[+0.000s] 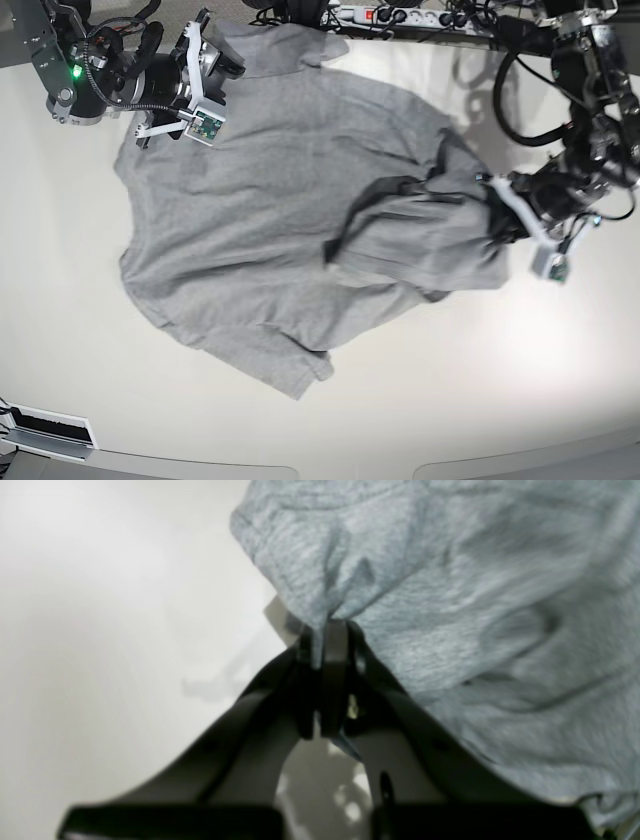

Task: Layout the t-shirt on the table in an organized manner, then fold the t-shirt properly
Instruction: 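Pull the grasped fabric outward with the left gripper to flatten the body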

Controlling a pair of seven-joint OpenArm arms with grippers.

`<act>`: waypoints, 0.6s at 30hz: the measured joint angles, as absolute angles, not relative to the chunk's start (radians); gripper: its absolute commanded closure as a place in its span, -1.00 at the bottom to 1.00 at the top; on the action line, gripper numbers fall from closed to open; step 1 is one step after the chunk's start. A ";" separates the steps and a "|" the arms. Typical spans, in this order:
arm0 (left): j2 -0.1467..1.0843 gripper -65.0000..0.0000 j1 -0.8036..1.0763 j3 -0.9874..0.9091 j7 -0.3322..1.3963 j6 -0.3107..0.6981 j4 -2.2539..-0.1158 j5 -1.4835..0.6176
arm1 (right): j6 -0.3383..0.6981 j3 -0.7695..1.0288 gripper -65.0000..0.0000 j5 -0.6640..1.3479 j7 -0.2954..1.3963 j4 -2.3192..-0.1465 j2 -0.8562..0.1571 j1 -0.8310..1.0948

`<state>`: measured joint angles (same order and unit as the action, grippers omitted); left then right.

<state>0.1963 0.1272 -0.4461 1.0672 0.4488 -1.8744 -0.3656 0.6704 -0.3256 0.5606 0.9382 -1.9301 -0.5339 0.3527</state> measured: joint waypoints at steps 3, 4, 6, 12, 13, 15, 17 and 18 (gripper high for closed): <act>0.196 1.00 0.161 -0.544 1.068 0.449 -1.874 -0.366 | 0.670 -0.326 0.02 0.561 0.938 -1.930 -0.534 0.353; 0.196 1.00 0.172 -0.575 1.067 0.449 -1.874 -0.366 | 0.671 -0.326 0.02 0.561 0.938 -1.930 -0.534 0.353; 0.196 1.00 0.197 -0.632 1.067 0.449 -1.874 -0.366 | 0.671 -0.326 0.02 0.561 0.938 -1.930 -0.534 0.353; 0.194 1.00 0.274 -0.739 1.065 0.401 -1.874 -0.445 | 0.689 -0.326 0.02 0.561 0.938 -1.930 -0.534 0.352; 0.193 1.00 0.278 -0.742 1.060 0.402 -1.874 -0.448 | 0.689 -0.326 0.02 0.561 0.938 -1.930 -0.534 0.352; 0.193 1.00 0.280 -0.744 1.055 0.403 -1.874 -0.449 | 0.689 -0.326 0.02 0.561 0.938 -1.930 -0.534 0.352; 0.193 1.00 0.280 -0.746 1.048 0.429 -1.874 -0.448 | 0.689 -0.326 0.02 0.561 0.938 -1.930 -0.534 0.352; 0.193 1.00 0.280 -0.747 1.047 0.453 -1.874 -0.448 | 0.689 -0.326 0.02 0.561 0.938 -1.930 -0.534 0.352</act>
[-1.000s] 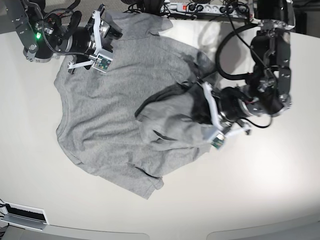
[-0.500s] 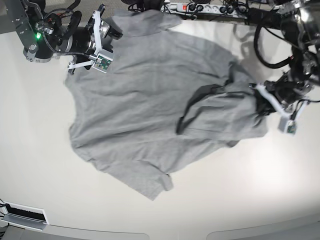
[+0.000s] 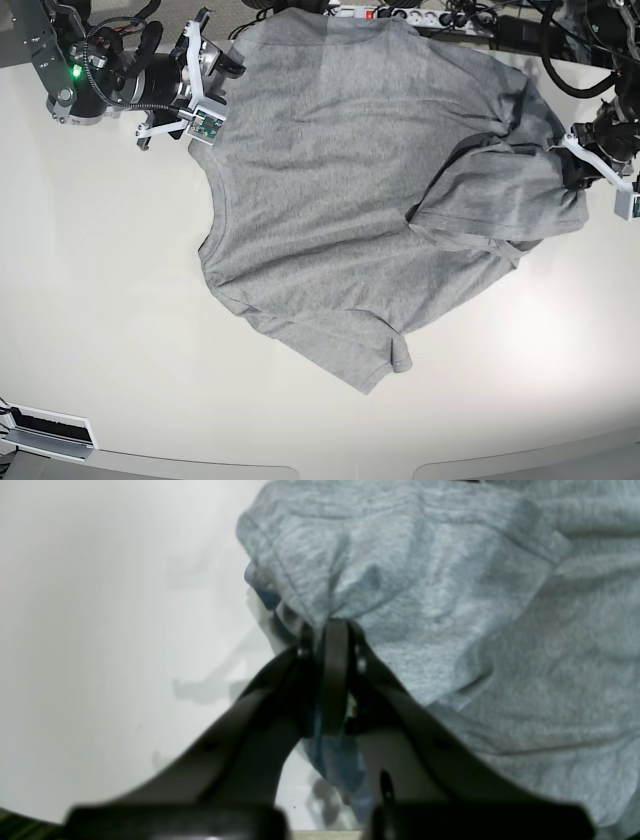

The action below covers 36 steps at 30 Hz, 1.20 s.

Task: Layout the t-shirt on the table in an organized manner, then fold the t-shirt properly
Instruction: 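Pull the grasped fabric outward with the left gripper to flatten the body, then hold the shirt edge with the left gripper and tug it outward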

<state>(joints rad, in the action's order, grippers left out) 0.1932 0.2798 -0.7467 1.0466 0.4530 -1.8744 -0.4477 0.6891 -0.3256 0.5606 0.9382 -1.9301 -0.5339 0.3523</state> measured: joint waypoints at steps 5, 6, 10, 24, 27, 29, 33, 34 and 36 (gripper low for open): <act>0.193 0.20 0.280 -0.747 1.045 0.471 -1.874 -0.499 | 0.689 -0.326 0.02 0.561 0.938 -1.930 -0.534 0.352; 0.193 0.23 0.280 -0.747 1.040 0.470 -1.874 -0.496 | 0.689 -0.326 0.02 0.561 0.939 -1.930 -0.534 0.353; 0.194 1.00 0.280 -0.747 1.017 0.434 -1.874 -0.463 | 0.690 -0.326 0.02 0.561 0.938 -1.930 -0.534 0.352; 0.193 -0.01 0.280 -0.747 0.989 0.342 -1.874 -0.360 | 0.689 -0.326 0.02 0.561 0.938 -1.930 -0.534 0.353; 0.194 -0.23 0.279 -0.748 0.944 0.295 -1.851 -0.358 | 0.690 -0.326 0.02 0.561 0.938 -1.930 -0.534 0.352; 0.193 -0.23 0.276 -0.748 0.931 0.296 -1.806 -0.358 | 0.689 -0.326 0.02 0.561 0.938 -1.930 -0.534 0.353; 0.193 -0.22 0.247 -0.748 0.915 0.296 -1.671 -0.356 | 0.689 -0.326 0.02 0.561 0.938 -1.930 -0.534 0.352; 0.193 -0.15 0.238 -0.748 0.916 0.299 -1.642 -0.357 | 0.689 -0.326 0.02 0.561 0.938 -1.930 -0.534 0.353; 0.189 0.07 0.223 -0.748 0.917 0.323 -1.613 -0.358 | 0.690 -0.326 0.02 0.561 0.938 -1.930 -0.534 0.352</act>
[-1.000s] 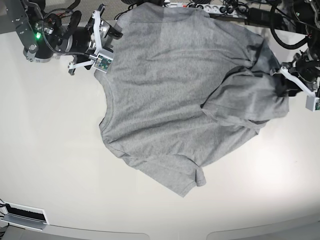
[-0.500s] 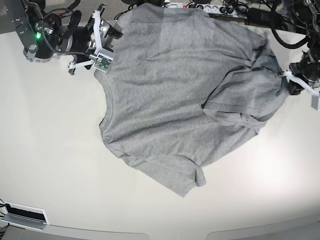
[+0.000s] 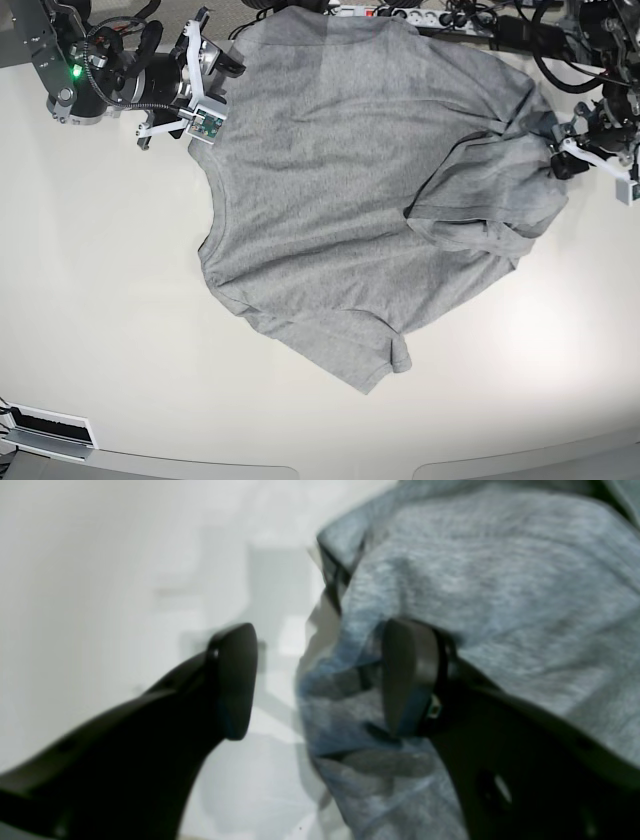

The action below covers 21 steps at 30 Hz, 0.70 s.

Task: Layout the t-shirt on the table in an organized manner, then fold the t-shirt properly
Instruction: 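Hold the shirt edge with the left gripper and tug it outward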

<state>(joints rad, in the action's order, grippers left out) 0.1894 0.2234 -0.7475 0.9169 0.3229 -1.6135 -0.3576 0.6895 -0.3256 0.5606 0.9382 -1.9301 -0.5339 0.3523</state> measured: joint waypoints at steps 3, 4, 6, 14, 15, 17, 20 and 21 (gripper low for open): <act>0.195 0.34 0.213 -0.748 0.947 0.356 -1.620 -0.381 | 0.689 -0.326 0.02 0.561 0.938 -1.930 -0.534 0.353; 0.199 0.39 0.212 -0.748 0.962 0.375 -1.627 -0.389 | 0.690 -0.326 0.02 0.561 0.939 -1.930 -0.534 0.353; 0.206 0.40 0.210 -0.748 0.969 0.404 -1.650 -0.417 | 0.689 -0.326 0.02 0.561 0.938 -1.930 -0.534 0.352; 0.211 0.94 0.208 -0.747 0.976 0.424 -1.719 -0.419 | 0.689 -0.326 0.02 0.561 0.938 -1.930 -0.534 0.353; 0.213 0.97 0.209 -0.747 0.978 0.424 -1.719 -0.419 | 0.690 -0.326 0.02 0.561 0.938 -1.930 -0.534 0.353; 0.220 0.88 0.213 -0.748 0.980 0.423 -1.719 -0.418 | 0.689 -0.326 0.02 0.561 0.938 -1.930 -0.534 0.352; 0.219 0.27 0.213 -0.748 0.985 0.408 -1.719 -0.372 | 0.689 -0.326 0.02 0.561 0.938 -1.930 -0.534 0.353; 0.219 0.04 0.213 -0.748 0.984 0.393 -1.719 -0.369 | 0.689 -0.326 0.02 0.561 0.938 -1.930 -0.534 0.352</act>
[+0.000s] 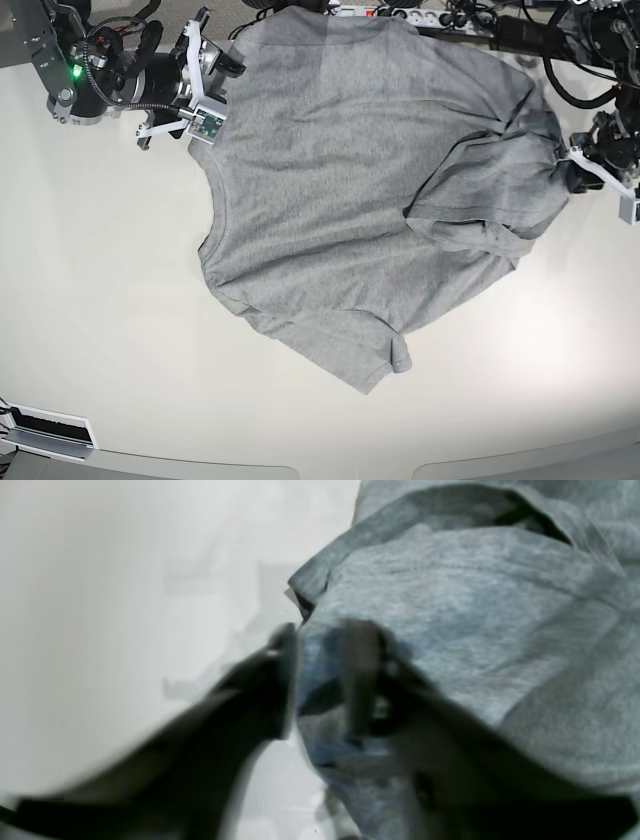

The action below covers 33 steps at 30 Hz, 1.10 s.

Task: Layout the t-shirt on the table in an organized manner, then fold the t-shirt properly
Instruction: 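Hold the shirt edge with the left gripper and tug it outward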

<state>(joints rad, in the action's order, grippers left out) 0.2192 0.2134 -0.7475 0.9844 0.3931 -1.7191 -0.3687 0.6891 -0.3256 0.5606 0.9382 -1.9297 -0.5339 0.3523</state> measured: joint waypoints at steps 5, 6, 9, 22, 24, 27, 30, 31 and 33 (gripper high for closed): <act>0.220 -0.20 0.213 -0.748 0.926 0.344 -1.700 -0.366 | 0.690 -0.326 0.02 0.561 0.938 -1.930 -0.534 0.352; 0.219 -0.18 0.213 -0.748 0.915 0.344 -1.692 -0.366 | 0.689 -0.326 0.02 0.561 0.938 -1.930 -0.534 0.353; 0.219 0.12 0.210 -0.748 0.907 0.345 -1.659 -0.365 | 0.689 -0.326 0.02 0.561 0.938 -1.930 -0.534 0.352; 0.226 1.00 0.207 -0.747 0.910 0.384 -1.578 -0.373 | 0.689 -0.326 0.02 0.561 0.938 -1.930 -0.534 0.352; 0.231 1.00 0.208 -0.748 0.919 0.421 -1.584 -0.395 | 0.690 -0.326 0.02 0.560 0.939 -1.930 -0.534 0.352; 0.234 1.00 0.207 -0.748 0.935 0.430 -1.590 -0.417 | 0.690 -0.326 0.02 0.561 0.938 -1.930 -0.534 0.352; 0.241 1.00 0.208 -0.748 0.934 0.430 -1.590 -0.416 | 0.690 -0.326 0.02 0.561 0.938 -1.930 -0.534 0.353; 0.242 1.00 0.208 -0.748 0.935 0.430 -1.590 -0.415 | 0.690 -0.326 0.02 0.561 0.938 -1.930 -0.534 0.353; 0.241 1.00 0.207 -0.748 0.934 0.430 -1.590 -0.415 | 0.690 -0.326 0.02 0.561 0.938 -1.930 -0.534 0.352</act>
<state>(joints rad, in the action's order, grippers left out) 0.2413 0.2073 -0.7475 0.9344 0.4305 -1.5898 -0.4152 0.6895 -0.3256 0.5610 0.9382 -1.9301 -0.5339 0.3523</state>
